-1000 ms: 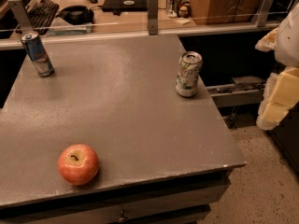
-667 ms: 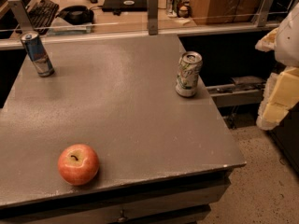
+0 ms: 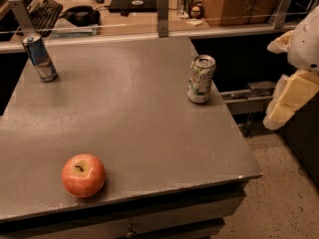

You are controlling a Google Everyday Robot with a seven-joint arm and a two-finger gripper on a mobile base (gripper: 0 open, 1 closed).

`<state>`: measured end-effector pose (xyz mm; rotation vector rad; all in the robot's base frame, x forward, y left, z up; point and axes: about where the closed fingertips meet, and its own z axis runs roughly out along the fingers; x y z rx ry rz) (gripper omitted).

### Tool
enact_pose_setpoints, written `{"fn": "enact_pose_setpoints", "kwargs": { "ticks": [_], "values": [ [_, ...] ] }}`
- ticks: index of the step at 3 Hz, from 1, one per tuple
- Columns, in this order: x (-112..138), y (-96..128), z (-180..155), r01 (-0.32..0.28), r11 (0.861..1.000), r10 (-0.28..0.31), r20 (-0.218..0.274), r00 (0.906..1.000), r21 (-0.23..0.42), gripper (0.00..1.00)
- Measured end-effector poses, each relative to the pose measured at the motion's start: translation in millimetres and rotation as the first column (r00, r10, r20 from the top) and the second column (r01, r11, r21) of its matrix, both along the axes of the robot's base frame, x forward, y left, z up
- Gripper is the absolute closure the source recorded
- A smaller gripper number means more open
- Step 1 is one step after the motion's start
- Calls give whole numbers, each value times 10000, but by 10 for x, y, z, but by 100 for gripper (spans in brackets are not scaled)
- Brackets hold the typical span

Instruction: Move 7up can near apple

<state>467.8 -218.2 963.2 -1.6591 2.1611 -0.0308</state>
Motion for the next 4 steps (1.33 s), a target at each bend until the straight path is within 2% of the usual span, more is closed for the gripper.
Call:
{"fn": "enact_pose_setpoints", "kwargs": {
  "ticks": [1, 2, 3, 4],
  "values": [
    [331, 112, -216, -416, 9905, 360, 446, 9984, 1311, 0],
    [663, 287, -398, -863, 9589, 607, 1015, 9930, 2703, 0],
    [961, 430, -522, -1242, 9133, 613, 1703, 9835, 3880, 0],
    [1261, 595, -594, -1524, 8530, 459, 2192, 9746, 4991, 0]
  ]
}}
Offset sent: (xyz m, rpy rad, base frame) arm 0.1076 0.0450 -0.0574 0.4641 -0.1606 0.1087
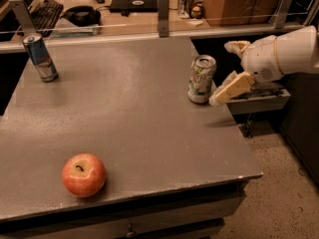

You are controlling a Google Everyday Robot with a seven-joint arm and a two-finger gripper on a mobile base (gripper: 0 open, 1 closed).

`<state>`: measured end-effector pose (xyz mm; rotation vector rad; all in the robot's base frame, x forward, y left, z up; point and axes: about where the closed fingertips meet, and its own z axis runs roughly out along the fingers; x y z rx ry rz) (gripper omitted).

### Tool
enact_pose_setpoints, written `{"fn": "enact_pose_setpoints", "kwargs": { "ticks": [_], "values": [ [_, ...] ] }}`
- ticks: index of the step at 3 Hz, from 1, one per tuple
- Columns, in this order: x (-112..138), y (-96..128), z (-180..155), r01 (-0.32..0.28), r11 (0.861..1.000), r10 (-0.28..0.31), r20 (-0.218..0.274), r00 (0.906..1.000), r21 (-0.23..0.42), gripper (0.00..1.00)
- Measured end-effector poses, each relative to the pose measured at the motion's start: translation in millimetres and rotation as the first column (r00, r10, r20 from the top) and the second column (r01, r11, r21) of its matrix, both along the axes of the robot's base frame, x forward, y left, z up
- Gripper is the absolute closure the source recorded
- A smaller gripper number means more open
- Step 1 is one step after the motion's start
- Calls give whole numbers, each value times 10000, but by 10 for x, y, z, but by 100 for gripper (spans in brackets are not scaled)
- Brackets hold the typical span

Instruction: Move 7up can near apple

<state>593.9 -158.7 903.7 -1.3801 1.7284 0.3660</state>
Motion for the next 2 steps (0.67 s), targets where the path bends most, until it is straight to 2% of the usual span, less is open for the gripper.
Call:
{"fn": "enact_pose_setpoints", "kwargs": {
  "ticks": [1, 2],
  "values": [
    [237, 237, -110, -147, 9894, 169, -144, 9998, 1443, 2],
    [326, 359, -202, -84, 9780, 218, -619, 9978, 2084, 24]
  ]
}}
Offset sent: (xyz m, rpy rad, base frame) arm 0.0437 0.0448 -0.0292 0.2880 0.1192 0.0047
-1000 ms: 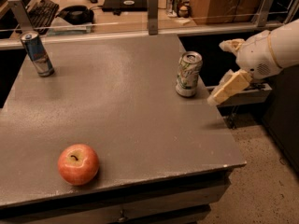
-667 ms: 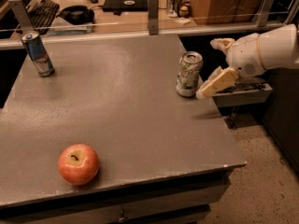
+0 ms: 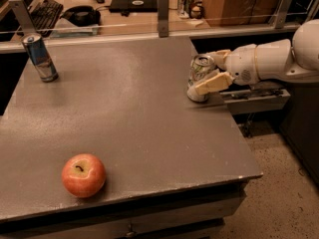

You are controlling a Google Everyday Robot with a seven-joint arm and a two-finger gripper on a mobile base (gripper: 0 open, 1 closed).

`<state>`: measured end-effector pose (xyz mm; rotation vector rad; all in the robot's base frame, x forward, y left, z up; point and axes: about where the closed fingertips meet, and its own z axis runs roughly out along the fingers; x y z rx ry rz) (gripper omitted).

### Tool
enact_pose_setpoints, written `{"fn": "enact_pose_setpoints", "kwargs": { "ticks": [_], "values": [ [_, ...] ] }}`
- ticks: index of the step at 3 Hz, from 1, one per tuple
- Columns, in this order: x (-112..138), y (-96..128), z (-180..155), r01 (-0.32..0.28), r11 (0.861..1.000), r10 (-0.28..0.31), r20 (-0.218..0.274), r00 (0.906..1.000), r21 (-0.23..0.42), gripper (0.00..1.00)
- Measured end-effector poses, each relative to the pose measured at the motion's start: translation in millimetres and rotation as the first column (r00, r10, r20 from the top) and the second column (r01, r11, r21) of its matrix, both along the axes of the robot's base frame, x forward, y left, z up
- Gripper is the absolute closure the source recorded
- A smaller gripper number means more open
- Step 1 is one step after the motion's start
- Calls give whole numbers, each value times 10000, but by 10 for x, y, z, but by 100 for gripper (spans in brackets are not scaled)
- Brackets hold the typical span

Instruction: Move 7up can near apple

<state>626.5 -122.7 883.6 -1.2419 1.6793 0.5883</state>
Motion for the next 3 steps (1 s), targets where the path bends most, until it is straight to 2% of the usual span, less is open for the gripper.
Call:
{"fn": "enact_pose_setpoints", "kwargs": {
  "ticks": [1, 2, 3],
  "values": [
    [6, 27, 12, -54, 9993, 65, -296, 9995, 363, 47],
    [-64, 61, 161, -271, 9977, 287, -248, 9993, 628, 70],
    [-133, 52, 503, -506, 9964, 481, 380, 9981, 680, 93]
  ]
}}
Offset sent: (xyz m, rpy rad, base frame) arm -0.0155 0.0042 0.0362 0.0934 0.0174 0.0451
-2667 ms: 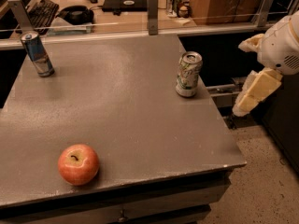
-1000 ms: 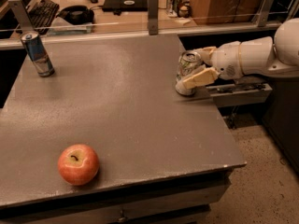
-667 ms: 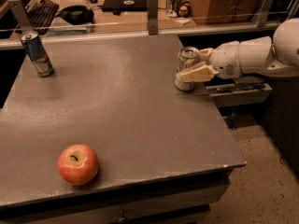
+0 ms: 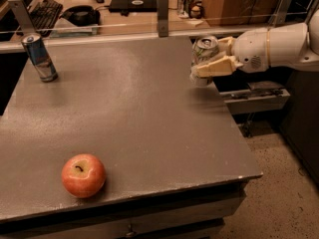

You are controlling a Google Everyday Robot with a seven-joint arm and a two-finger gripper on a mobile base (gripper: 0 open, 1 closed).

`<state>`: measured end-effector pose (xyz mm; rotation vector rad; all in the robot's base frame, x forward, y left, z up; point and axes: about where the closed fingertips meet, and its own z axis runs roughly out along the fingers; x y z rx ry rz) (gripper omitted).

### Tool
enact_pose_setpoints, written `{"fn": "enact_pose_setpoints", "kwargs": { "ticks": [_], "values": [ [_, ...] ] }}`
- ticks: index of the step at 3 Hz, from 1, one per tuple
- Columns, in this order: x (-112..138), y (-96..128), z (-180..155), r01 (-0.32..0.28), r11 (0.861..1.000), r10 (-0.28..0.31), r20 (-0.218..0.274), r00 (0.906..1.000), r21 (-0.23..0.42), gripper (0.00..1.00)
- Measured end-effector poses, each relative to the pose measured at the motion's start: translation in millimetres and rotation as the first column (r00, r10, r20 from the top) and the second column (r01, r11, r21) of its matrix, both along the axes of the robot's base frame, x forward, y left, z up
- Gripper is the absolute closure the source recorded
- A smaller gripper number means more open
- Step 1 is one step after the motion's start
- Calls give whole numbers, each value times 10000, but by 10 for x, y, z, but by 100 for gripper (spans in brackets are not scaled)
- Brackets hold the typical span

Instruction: Move 7up can near apple

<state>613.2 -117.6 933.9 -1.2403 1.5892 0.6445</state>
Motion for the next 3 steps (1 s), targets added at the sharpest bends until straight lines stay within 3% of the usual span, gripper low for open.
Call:
{"fn": "enact_pose_setpoints", "kwargs": {
  "ticks": [1, 2, 3],
  "values": [
    [-7, 10, 58, -47, 10000, 47, 112, 9999, 10, 100],
    [-7, 11, 58, -49, 10000, 49, 112, 9999, 11, 100],
    [-215, 355, 45, -727, 9965, 718, 216, 9972, 419, 100]
  ]
}}
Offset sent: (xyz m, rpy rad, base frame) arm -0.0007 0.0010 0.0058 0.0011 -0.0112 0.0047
